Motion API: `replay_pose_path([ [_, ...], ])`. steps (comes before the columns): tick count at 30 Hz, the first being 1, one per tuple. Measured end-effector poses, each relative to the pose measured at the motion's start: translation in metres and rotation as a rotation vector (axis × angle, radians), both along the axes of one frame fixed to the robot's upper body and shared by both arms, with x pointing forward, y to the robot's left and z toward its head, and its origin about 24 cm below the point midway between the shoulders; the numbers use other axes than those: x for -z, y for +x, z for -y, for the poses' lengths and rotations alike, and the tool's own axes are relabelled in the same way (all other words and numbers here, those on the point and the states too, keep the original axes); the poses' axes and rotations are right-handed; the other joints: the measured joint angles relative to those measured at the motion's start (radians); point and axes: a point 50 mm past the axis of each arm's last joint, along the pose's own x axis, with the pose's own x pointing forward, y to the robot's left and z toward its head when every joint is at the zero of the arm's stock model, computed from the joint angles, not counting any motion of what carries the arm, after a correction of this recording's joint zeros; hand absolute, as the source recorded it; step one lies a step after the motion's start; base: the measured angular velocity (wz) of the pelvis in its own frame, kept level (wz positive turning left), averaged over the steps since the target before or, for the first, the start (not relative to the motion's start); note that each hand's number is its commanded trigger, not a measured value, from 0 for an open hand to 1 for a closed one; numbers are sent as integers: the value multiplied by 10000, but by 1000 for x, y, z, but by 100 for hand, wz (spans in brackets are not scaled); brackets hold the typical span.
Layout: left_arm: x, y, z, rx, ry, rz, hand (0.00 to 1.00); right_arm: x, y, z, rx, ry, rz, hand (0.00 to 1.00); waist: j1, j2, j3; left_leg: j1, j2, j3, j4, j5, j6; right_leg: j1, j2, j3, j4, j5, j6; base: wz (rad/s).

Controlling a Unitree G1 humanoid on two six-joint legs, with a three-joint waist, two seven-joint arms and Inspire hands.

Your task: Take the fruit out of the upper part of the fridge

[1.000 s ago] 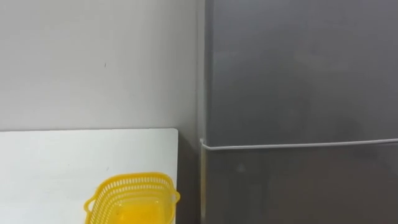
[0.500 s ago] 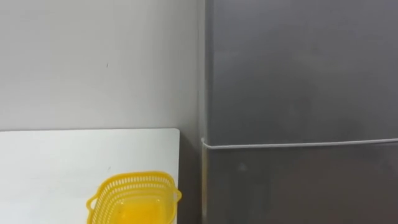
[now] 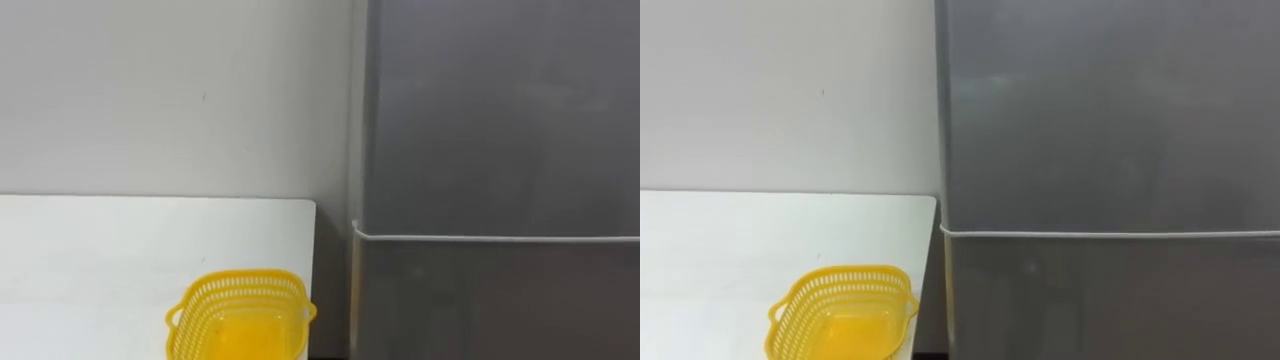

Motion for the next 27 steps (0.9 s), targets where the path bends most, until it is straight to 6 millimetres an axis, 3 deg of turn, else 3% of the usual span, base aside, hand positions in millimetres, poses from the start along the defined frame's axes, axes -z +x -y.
replay_pose_path([
  [2, -16, 5, 0, -110, 545, 482, 0, 0, -4, -2, 19, 43, 54, 0, -75, 3, 6, -1, -20, -232, 7, 0, 0, 69, -10, -125, -10, 0, 0, 13],
  [10, -91, 19, 11, 493, 3367, 2876, 0, 1, -10, -5, -315, 453, -145, 0, -166, 48, 25, -58, -22, -305, 98, 0, 0, 94, 6, -104, -95, -2, -1, 1],
  [17, -125, 30, 24, 1712, 4807, 4241, 0, 1, -13, -8, -527, 910, -198, 0, -321, 31, 80, -128, -24, -397, 115, 0, 0, 96, 19, -129, -167, 5, -8, 2],
  [21, -153, 45, 39, 3635, 5738, 5446, 0, 1, -10, -9, -568, 1216, -183, 0, -355, 5, 142, -182, -29, -455, 143, 0, -1, 95, 24, -154, -190, 5, -8, 2],
  [27, -169, 62, 76, 6910, 6221, 6501, 0, 2, 5, -8, -1116, 1508, -113, 0, -636, 52, 203, -260, -33, -473, 172, 2, 1, 89, 22, -149, -189, 5, -9, 1],
])
